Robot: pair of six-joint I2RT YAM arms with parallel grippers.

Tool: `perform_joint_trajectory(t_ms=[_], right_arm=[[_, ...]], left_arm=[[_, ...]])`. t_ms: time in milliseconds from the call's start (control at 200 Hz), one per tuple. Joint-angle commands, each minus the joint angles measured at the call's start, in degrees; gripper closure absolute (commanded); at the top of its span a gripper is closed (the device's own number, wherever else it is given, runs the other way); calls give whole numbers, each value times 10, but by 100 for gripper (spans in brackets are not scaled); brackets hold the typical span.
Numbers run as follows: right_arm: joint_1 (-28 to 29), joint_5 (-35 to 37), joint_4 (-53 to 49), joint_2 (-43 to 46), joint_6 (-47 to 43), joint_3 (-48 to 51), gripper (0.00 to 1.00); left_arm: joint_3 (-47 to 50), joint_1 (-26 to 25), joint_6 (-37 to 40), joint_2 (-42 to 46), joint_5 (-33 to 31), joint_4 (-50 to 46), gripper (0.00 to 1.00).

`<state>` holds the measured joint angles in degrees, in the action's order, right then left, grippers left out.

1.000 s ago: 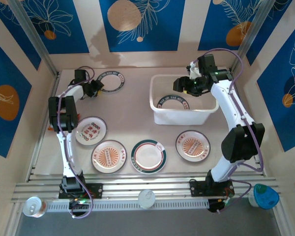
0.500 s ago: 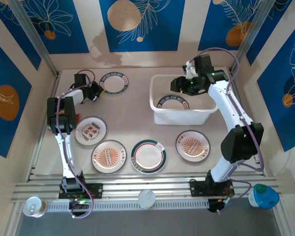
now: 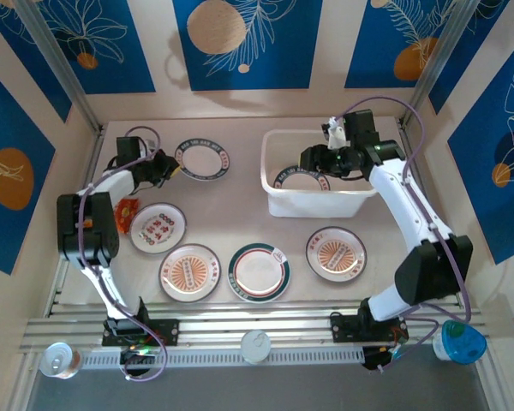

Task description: Place the plates into the plastic bin on the countertop

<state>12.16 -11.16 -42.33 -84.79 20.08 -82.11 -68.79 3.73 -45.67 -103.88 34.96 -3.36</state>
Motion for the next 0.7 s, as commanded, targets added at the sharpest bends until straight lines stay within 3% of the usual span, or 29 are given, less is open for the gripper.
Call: perform_joint_trajectory(t_ms=[0, 260, 695], right_arm=[[3, -22, 34, 41, 23, 34, 47], [22, -75, 74, 56, 54, 68, 43], [66, -156, 106, -2, 109, -3, 33]], left_arm=[[18, -1, 28, 78, 49, -20, 100], [53, -3, 38, 195, 94, -72, 100], [37, -54, 34, 306, 108, -116, 100]])
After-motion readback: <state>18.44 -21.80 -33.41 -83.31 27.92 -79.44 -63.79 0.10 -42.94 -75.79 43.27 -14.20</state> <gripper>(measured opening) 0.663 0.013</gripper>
